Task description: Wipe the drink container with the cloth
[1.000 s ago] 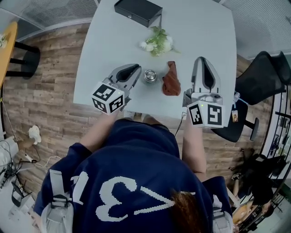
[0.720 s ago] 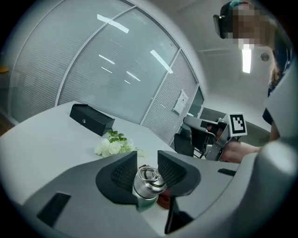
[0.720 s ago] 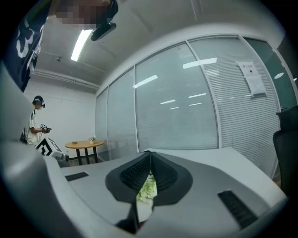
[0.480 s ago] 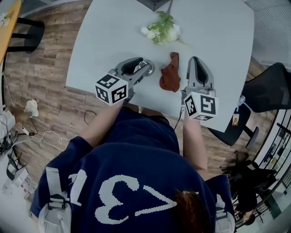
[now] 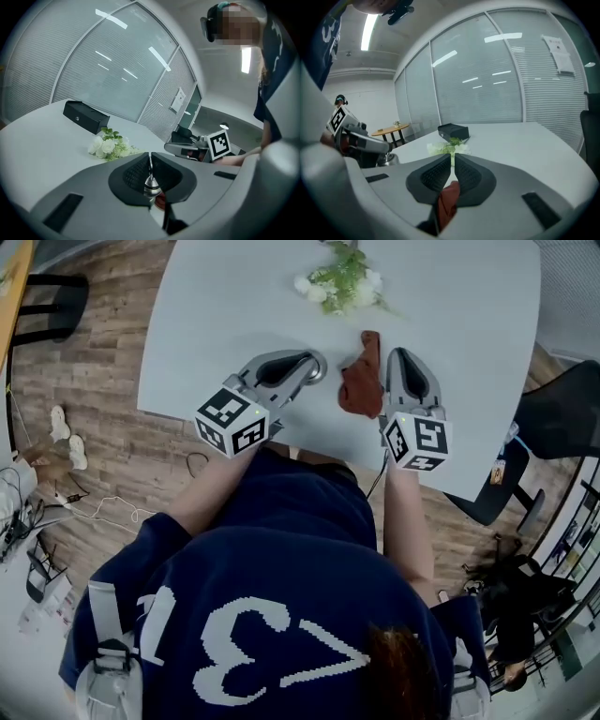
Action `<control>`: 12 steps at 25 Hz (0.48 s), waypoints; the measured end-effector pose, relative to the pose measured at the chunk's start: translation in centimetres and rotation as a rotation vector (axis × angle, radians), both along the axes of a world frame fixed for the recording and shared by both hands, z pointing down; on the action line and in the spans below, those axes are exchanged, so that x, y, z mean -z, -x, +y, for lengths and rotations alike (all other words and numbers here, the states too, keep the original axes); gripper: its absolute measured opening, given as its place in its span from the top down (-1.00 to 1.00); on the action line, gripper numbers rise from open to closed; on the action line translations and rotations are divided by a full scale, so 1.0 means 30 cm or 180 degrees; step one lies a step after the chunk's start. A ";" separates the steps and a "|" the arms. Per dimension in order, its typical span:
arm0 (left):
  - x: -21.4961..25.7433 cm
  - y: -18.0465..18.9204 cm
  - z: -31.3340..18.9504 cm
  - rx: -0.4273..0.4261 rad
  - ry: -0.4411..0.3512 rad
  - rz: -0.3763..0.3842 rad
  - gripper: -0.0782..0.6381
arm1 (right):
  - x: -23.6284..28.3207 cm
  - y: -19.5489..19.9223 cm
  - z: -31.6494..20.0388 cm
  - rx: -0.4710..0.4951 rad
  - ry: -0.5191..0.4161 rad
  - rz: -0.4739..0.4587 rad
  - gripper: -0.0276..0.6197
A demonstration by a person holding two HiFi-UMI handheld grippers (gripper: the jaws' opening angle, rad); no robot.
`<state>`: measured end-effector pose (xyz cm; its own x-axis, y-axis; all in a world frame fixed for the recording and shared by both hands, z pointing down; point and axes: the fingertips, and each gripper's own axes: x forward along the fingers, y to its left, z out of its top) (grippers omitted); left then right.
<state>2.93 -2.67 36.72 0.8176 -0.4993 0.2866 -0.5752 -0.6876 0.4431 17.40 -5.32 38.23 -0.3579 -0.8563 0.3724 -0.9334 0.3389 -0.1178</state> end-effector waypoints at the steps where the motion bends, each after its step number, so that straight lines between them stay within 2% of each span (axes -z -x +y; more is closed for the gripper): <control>1: 0.003 0.001 0.001 -0.0016 -0.0024 0.0001 0.70 | -0.046 0.012 0.014 0.0057 0.0122 -0.0013 0.82; 3: 0.006 0.012 -0.006 -0.0016 -0.0032 0.0036 0.71 | -0.145 0.027 0.046 0.0136 0.0423 -0.0109 0.78; 5: 0.009 0.034 -0.025 0.0029 -0.0017 0.0088 0.71 | -0.246 0.032 0.076 0.0181 0.0788 -0.0293 0.39; 7: 0.010 0.066 -0.048 0.0096 0.0006 0.0119 0.71 | -0.322 0.031 0.105 0.0197 0.1068 -0.0415 0.27; 12: 0.005 0.162 -0.096 0.0295 0.0075 0.0206 0.71 | -0.404 0.071 0.137 0.0313 0.1246 -0.0310 0.24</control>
